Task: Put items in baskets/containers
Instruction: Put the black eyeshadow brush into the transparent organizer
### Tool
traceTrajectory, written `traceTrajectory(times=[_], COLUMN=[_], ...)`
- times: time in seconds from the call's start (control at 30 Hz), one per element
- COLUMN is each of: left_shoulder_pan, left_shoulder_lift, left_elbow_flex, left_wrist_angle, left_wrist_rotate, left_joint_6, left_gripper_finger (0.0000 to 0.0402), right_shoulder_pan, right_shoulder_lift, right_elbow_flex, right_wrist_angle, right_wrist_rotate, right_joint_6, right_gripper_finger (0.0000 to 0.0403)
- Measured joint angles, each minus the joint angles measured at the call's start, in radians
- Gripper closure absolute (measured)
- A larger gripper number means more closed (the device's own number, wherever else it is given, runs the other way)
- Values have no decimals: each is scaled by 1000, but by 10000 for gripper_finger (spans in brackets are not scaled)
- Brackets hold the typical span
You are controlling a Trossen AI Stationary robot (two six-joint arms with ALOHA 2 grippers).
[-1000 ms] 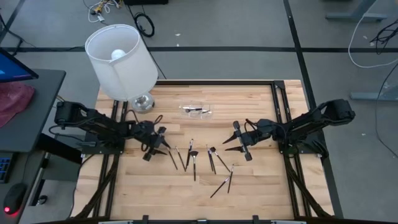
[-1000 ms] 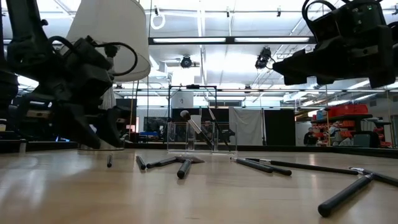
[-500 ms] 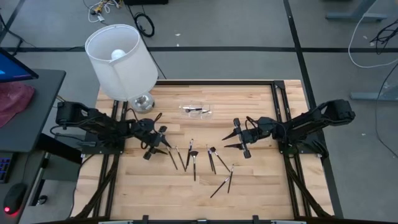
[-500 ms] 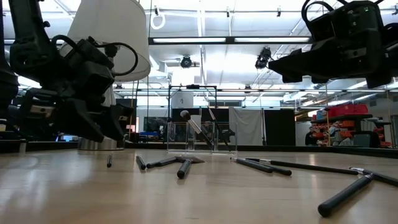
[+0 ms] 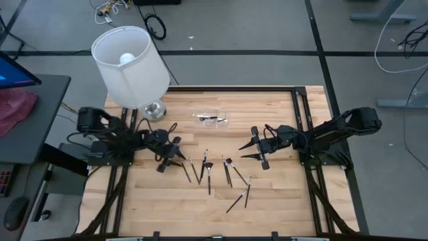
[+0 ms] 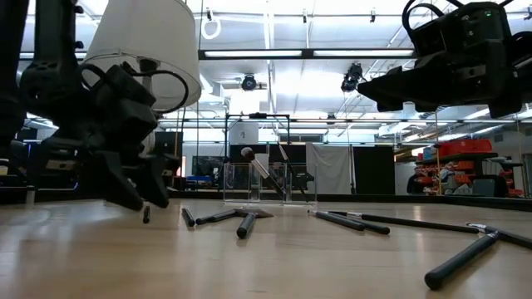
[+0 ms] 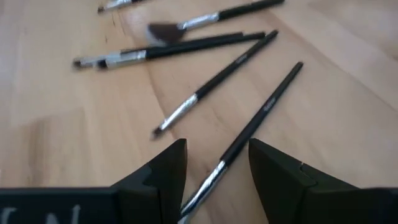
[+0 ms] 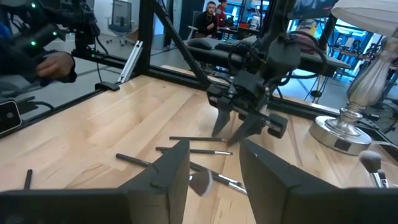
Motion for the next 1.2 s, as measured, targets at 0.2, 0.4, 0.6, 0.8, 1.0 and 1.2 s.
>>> traceTrajectory(times=[0.2, 0.4, 0.6, 0.8, 1.0, 1.2], left_shoulder_pan=[0, 1, 2, 0, -3, -32], left_shoulder_lift=[77, 81, 82, 85, 90, 91], left_elbow_flex=[2, 4, 2, 3, 86, 236], left_wrist_angle=[43, 36, 41, 49, 8, -169], left_wrist_rotate=[6, -2, -15, -16, -1, -12], left_joint_6=[-75, -104, -165, -280, -349, -328], left_gripper_finger=[230, 311, 387, 380, 389, 390], right_shoulder_pan=[0, 0, 0, -1, -39, -64], right_shoulder_lift=[0, 0, 0, 0, 36, 197], right_elbow_flex=[0, 0, 0, 24, 193, 418], right_wrist_angle=[0, -1, -7, 33, -174, -495], right_wrist_rotate=[0, 0, 0, 7, 54, 105], right_joint_6=[-15, -23, -43, -126, 48, 123], right_gripper_finger=[256, 256, 256, 256, 256, 256])
